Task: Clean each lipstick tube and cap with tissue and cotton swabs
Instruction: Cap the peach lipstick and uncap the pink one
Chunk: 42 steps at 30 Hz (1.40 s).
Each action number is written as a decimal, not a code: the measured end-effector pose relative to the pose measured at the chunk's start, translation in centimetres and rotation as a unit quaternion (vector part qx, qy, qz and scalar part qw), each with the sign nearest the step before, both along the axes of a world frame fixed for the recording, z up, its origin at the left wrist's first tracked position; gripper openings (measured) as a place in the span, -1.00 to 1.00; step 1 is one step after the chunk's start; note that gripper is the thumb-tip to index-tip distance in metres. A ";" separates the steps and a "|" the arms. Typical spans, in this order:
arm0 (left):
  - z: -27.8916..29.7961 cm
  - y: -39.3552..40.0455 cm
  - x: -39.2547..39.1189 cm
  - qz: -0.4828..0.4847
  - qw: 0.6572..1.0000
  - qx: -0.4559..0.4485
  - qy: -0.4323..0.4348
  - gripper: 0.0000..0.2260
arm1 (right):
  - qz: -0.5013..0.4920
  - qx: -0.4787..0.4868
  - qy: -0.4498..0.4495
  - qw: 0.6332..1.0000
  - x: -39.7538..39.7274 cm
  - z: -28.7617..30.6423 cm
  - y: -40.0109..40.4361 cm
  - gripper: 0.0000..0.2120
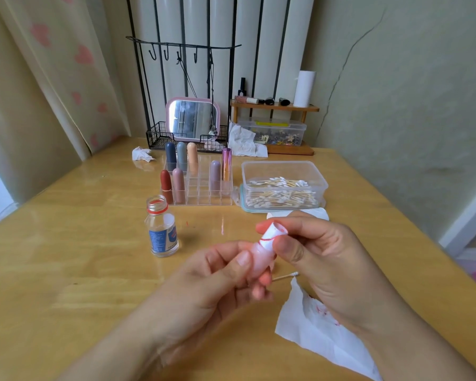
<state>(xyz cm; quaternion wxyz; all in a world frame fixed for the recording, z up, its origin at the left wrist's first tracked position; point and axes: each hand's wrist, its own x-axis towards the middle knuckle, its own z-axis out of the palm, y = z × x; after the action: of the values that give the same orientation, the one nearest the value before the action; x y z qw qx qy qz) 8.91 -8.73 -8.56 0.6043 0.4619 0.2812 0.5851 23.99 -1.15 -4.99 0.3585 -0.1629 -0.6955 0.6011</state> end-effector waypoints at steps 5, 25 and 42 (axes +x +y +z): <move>-0.3 0.0 0.4 0.153 0.988 0.011 0.035 -0.71 | -0.059 0.013 -0.001 0.998 -0.4 0.2 -0.6 -0.88; 0.3 -0.2 0.4 0.127 0.991 -0.005 0.034 -0.71 | -0.057 -0.060 -0.004 0.997 -0.4 1.0 -1.2 -0.79; 0.5 0.2 0.2 0.226 0.966 -0.101 0.074 -0.70 | -0.226 0.120 -0.360 0.897 3.3 0.0 4.0 -0.87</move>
<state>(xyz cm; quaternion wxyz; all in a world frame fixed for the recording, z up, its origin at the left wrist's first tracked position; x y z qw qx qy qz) 9.07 -8.55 -8.07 0.4772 0.3651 0.4799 0.6393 27.29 2.87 -4.97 0.2267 -0.4766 -0.7884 0.3159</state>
